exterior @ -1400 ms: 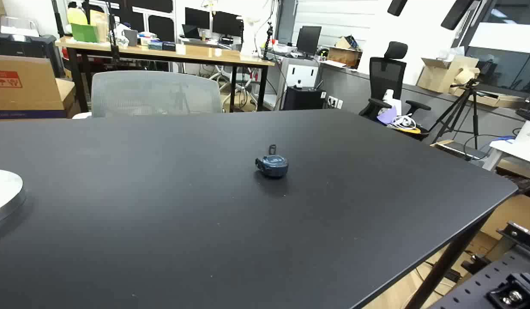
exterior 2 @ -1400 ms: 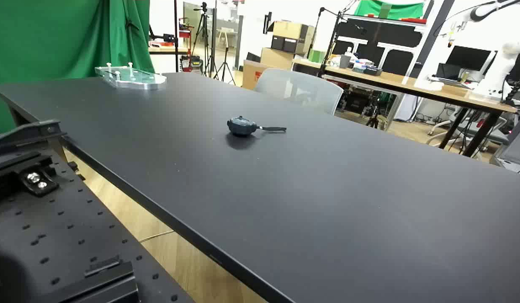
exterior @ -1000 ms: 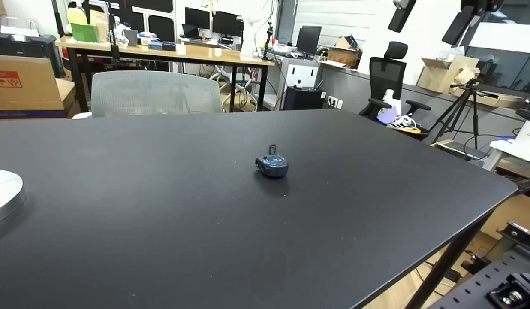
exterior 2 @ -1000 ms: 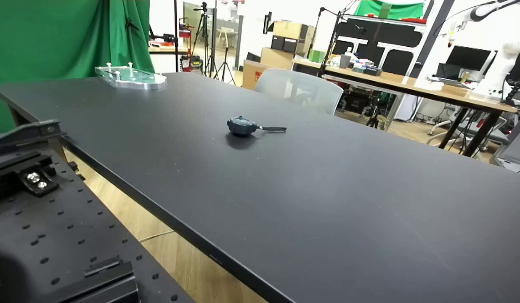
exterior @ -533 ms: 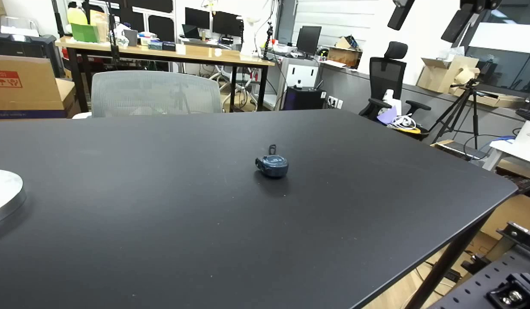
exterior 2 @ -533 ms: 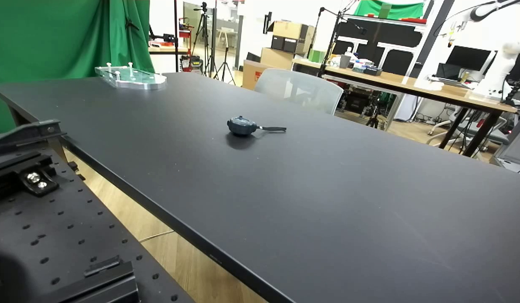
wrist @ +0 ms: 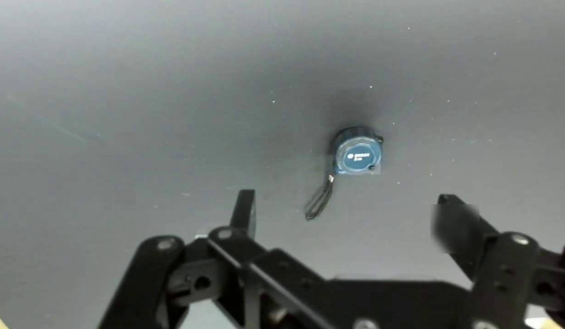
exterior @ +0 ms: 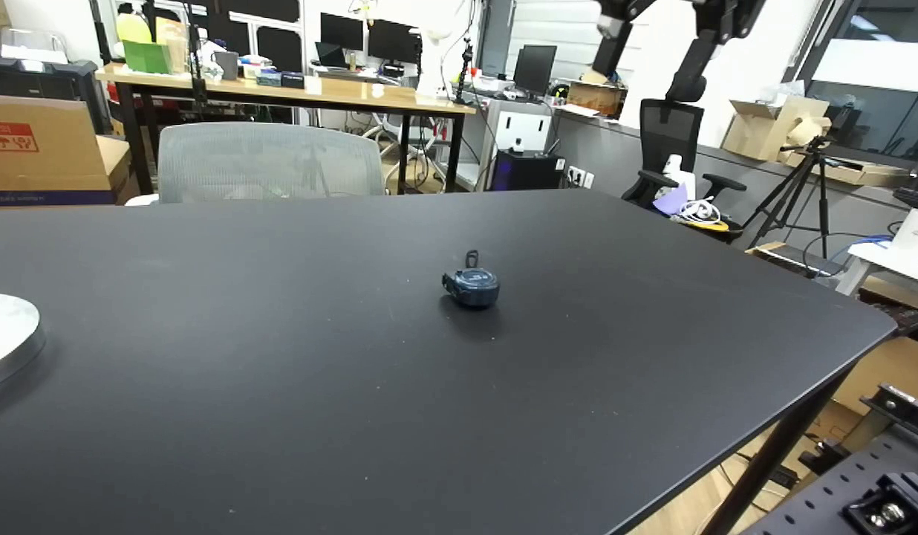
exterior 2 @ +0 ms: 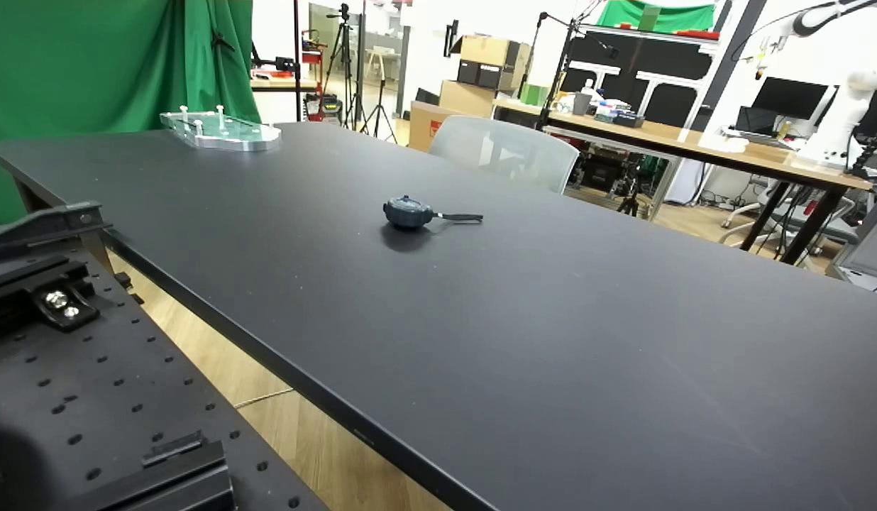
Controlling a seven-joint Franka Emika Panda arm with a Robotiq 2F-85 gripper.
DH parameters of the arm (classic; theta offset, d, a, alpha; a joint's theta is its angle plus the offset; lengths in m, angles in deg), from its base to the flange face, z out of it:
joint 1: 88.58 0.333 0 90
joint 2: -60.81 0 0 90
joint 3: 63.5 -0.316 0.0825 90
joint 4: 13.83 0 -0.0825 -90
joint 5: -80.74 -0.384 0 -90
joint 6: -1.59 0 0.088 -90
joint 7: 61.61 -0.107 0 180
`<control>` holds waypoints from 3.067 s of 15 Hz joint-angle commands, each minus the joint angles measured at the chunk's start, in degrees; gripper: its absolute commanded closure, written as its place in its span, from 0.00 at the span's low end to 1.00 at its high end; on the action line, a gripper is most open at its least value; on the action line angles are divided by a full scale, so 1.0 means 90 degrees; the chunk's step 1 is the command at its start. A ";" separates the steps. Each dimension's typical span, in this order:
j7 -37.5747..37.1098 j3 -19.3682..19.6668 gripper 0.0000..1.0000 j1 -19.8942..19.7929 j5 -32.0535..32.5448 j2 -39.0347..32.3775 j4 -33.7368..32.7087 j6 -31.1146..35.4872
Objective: Move the measuring tape slightly to the left
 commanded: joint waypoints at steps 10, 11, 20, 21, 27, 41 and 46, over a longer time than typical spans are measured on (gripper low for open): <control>0.0150 -0.0244 0.00 0.0452 0.0102 -0.4026 -0.1390 0.2880; 0.0182 -0.0244 0.00 0.0470 0.0054 -0.4273 -0.1511 0.2912; 0.0110 -0.0183 0.00 0.0537 0.0144 -0.5580 -0.2268 0.2771; 0.0115 -0.0173 0.00 0.0538 0.0145 -0.5665 -0.2298 0.2730; 0.0134 -0.0093 0.00 0.0559 0.0194 -0.5993 -0.2337 0.2520; 0.0063 0.0040 0.33 0.0702 0.0313 -0.6416 -0.2696 0.2094; 0.0023 0.0086 0.58 0.0799 0.0425 -0.6408 -0.2907 0.1591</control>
